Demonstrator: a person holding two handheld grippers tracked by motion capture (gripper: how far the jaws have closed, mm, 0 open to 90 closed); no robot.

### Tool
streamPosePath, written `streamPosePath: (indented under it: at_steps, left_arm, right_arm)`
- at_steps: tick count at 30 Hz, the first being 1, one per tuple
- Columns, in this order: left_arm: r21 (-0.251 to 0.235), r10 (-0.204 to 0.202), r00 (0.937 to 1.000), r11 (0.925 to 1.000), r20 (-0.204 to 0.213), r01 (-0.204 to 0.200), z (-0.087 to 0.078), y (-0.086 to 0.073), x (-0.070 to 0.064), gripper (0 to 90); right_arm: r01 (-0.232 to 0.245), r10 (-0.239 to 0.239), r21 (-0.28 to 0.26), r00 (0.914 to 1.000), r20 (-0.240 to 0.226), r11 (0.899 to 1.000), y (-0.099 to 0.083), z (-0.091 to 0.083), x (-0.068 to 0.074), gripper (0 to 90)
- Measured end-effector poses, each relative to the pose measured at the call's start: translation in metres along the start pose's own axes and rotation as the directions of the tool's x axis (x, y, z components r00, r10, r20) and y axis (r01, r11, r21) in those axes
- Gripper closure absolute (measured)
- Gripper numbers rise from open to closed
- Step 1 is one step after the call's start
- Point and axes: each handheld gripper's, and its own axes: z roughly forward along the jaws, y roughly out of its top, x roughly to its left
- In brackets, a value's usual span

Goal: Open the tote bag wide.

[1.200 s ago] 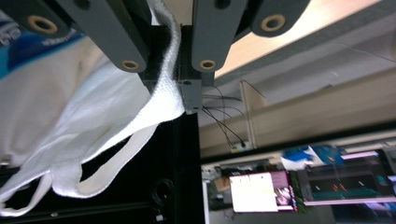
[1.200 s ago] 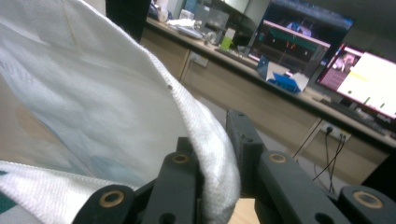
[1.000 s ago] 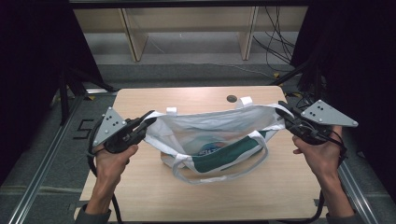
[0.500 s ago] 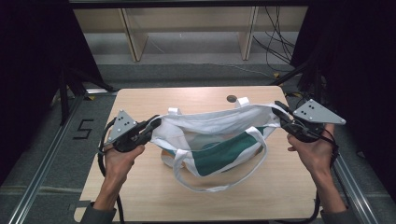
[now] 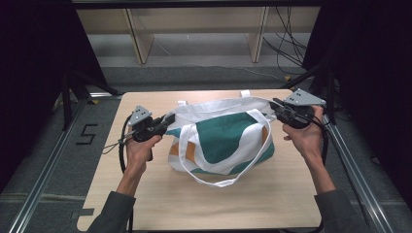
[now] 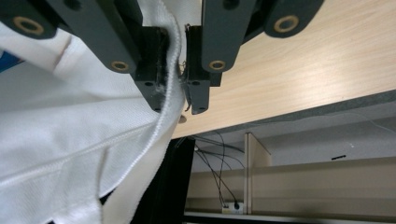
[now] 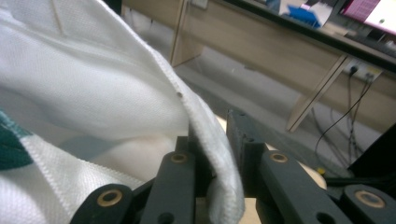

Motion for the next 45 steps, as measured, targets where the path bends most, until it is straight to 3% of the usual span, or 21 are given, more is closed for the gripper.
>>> streamPosePath:
  at_steps: [2,3,4,5,9,12,17,19,23,28,30,33,35,36,37,39,40,41,43,44,45]
  left_arm:
    - [0.002,-0.011,0.9999,0.9999,0.004,0.011,0.002,-0.002,0.002,79.9]
    - [0.006,-0.06,0.9981,0.9982,0.016,0.06,0.003,-0.005,0.006,76.0]
    - [0.006,-0.06,0.9981,0.9982,0.016,0.06,0.003,-0.005,0.006,72.0]
    - [-0.002,-0.092,0.9954,0.9957,0.025,0.092,0.002,-0.005,0.008,68.8]
    - [-0.031,-0.065,0.9973,0.9973,0.035,0.066,-0.01,0.01,0.008,54.2]
    - [-0.047,-0.093,0.9881,0.9939,0.123,0.099,-0.025,0.031,0.003,39.1]
    - [-0.065,-0.011,0.9958,0.9978,0.091,0.017,-0.054,0.067,-0.013,32.5]
    - [-0.032,-0.011,0.9969,0.9994,0.078,0.014,-0.065,0.072,-0.023,33.2]
    - [0.02,-0.029,0.9939,0.9994,0.106,0.027,-0.081,0.056,-0.048,32.6]
    - [0.055,-0.065,0.9794,0.997,0.191,0.055,-0.09,0.022,-0.079,33.0]
    - [0.062,-0.04,0.9794,0.9977,0.198,0.028,-0.09,0.012,-0.092,33.5]
    - [0.12,-0.004,0.9795,0.9926,0.202,-0.021,-0.077,-0.004,-0.109,34.9]
    - [0.141,-0.012,0.9777,0.9898,0.21,-0.018,-0.071,-0.01,-0.114,35.3]
    - [0.16,-0.008,0.9748,0.9868,0.223,-0.028,-0.054,-0.02,-0.123,35.7]
    - [0.181,0.013,0.9775,0.9821,0.211,-0.052,-0.048,-0.024,-0.127,35.9]
    - [0.179,0.051,0.9758,0.9797,0.213,-0.09,-0.035,-0.031,-0.131,40.6]
    - [0.179,0.051,0.9758,0.9797,0.213,-0.09,-0.035,-0.031,-0.131,42.8]
    - [0.158,0.093,0.9749,0.9793,0.202,-0.126,-0.025,-0.034,-0.134,45.0]
    - [0.138,0.143,0.9738,0.9759,0.177,-0.169,-0.02,-0.035,-0.135,52.8]
    - [0.118,0.167,0.9715,0.975,0.168,-0.188,-0.017,-0.035,-0.136,58.8]
    - [0.107,0.206,0.9676,0.9691,0.146,-0.222,-0.016,-0.036,-0.136,64.6]
  right_arm:
    - [-0.003,0.003,0.003,1.0,0.003,1.0,-0.002,0.004,0.001,80.7]
    - [-0.019,0.019,0.018,0.9998,-0.004,1.0,-0.006,0.008,0.003,80.7]
    - [-0.011,0.011,0.01,0.9999,-0.005,1.0,-0.007,0.01,0.002,80.6]
    - [-0.016,0.016,0.003,0.9998,-0.006,1.0,-0.008,0.011,0.003,80.6]
    - [-0.017,0.017,0.016,0.9998,-0.004,1.0,-0.006,0.01,0.002,80.6]
    - [-0.011,0.011,0.027,0.9999,0.005,1.0,-0.005,0.01,0.0,80.6]
    - [-0.01,0.009,0.051,0.9999,0.008,0.999,-0.004,0.013,0.003,80.6]
    - [-0.018,0.017,0.049,0.9997,0.014,0.999,-0.003,0.014,0.003,80.6]
    - [-0.012,0.012,0.056,0.9999,0.005,0.998,-0.003,0.014,0.0,80.6]
    - [-0.011,0.01,0.053,0.9997,0.024,0.999,-0.002,0.016,0.001,80.5]
    - [0.001,-0.002,0.052,0.9997,0.024,0.999,-0.001,0.017,0.0,80.5]
    - [0.012,-0.013,0.053,0.9996,0.027,0.999,0.0,0.018,-0.001,80.4]
    - [-0.011,0.01,0.065,0.9998,0.015,0.998,0.0,0.017,0.0,80.4]
    - [-0.007,0.006,0.064,0.9999,0.014,0.998,0.0,0.017,0.0,80.3]
    - [-0.005,0.004,0.053,0.9998,0.022,0.999,0.0,0.017,-0.001,80.3]
    - [0.011,-0.012,0.047,0.9996,0.024,0.999,-0.001,0.017,-0.001,80.3]
    - [0.011,-0.012,0.047,0.9996,0.024,0.999,-0.001,0.017,-0.001,80.3]
    - [-0.023,0.022,0.066,0.9997,0.011,0.998,-0.001,0.015,0.001,80.2]
    - [0.0,-0.001,0.049,0.9997,0.025,0.999,-0.001,0.015,-0.003,80.1]
    - [-0.017,0.016,0.06,0.9997,0.02,0.998,-0.002,0.014,-0.002,80.1]
    - [-0.024,0.023,0.06,0.9996,0.014,0.998,-0.002,0.015,-0.003,79.9]
